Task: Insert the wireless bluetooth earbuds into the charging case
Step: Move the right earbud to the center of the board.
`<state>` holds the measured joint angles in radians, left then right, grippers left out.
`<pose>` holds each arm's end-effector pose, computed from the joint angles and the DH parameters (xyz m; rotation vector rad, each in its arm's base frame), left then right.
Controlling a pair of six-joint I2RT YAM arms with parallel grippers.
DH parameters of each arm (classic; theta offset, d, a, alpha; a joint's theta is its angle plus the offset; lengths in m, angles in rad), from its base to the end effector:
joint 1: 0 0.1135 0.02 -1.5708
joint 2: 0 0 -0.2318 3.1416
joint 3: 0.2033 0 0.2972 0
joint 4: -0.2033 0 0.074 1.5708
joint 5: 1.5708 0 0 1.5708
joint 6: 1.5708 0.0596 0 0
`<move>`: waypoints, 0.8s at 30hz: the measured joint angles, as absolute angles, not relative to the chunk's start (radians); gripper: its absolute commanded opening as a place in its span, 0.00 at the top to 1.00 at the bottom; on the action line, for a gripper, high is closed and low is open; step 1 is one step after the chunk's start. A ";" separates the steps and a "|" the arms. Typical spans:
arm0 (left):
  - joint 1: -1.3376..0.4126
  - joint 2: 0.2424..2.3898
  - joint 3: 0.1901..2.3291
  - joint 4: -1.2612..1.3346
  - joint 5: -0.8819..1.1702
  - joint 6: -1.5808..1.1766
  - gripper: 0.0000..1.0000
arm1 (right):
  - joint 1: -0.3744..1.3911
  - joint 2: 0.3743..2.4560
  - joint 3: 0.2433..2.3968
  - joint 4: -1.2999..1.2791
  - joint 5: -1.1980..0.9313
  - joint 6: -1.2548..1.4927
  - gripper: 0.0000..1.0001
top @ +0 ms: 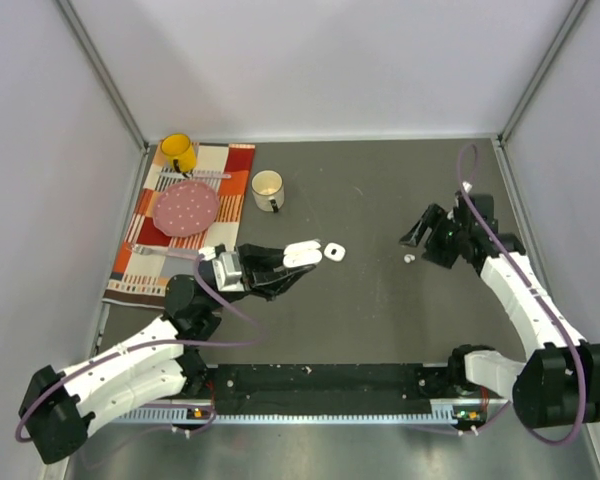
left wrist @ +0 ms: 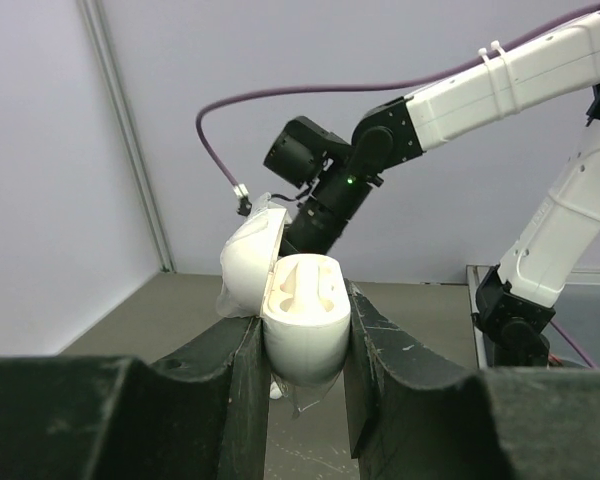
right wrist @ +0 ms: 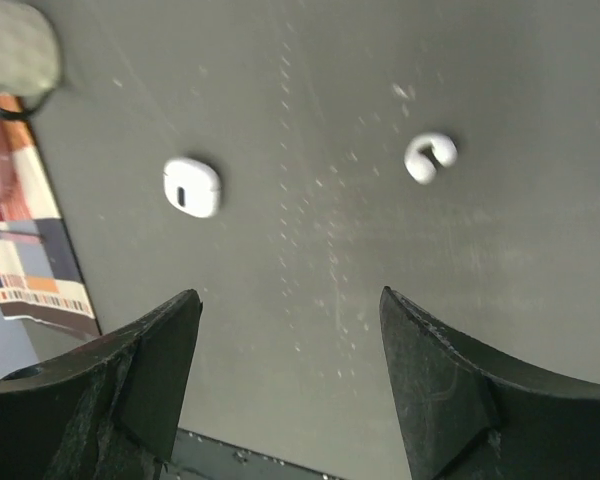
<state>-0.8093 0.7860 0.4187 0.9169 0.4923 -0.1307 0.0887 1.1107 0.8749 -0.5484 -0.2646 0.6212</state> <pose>0.1571 -0.2057 0.2951 0.7978 0.8378 -1.0899 0.3046 0.0427 0.2186 0.5065 2.3637 0.6493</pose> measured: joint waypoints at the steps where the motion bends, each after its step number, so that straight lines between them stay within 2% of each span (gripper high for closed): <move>1: -0.809 0.775 0.415 0.908 0.486 -0.128 1.00 | 0.089 1.114 0.844 -0.564 -0.264 0.635 0.28; 10: -0.809 0.756 0.409 0.881 0.462 -0.124 1.00 | 0.086 1.142 0.825 -0.493 -0.257 0.608 0.40; 11: -0.809 0.756 0.409 0.881 0.462 -0.124 1.00 | 0.086 1.166 0.827 -0.485 -0.257 0.597 0.50; 13: -0.809 0.756 0.409 0.880 0.462 -0.125 1.00 | 0.085 1.227 0.834 -0.479 -0.249 0.570 0.56; 20: -0.809 0.736 0.396 0.868 0.451 -0.128 1.00 | 0.077 1.401 0.889 -0.458 -0.166 0.498 0.52; 24: -0.809 0.718 0.392 0.859 0.444 -0.128 1.00 | 0.064 1.492 0.915 -0.427 -0.148 0.490 0.52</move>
<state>-0.8089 0.7181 0.3923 0.8589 0.4438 -0.1280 0.0639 1.4918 0.9150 -0.4274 -0.1482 0.4896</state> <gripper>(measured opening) 0.342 0.483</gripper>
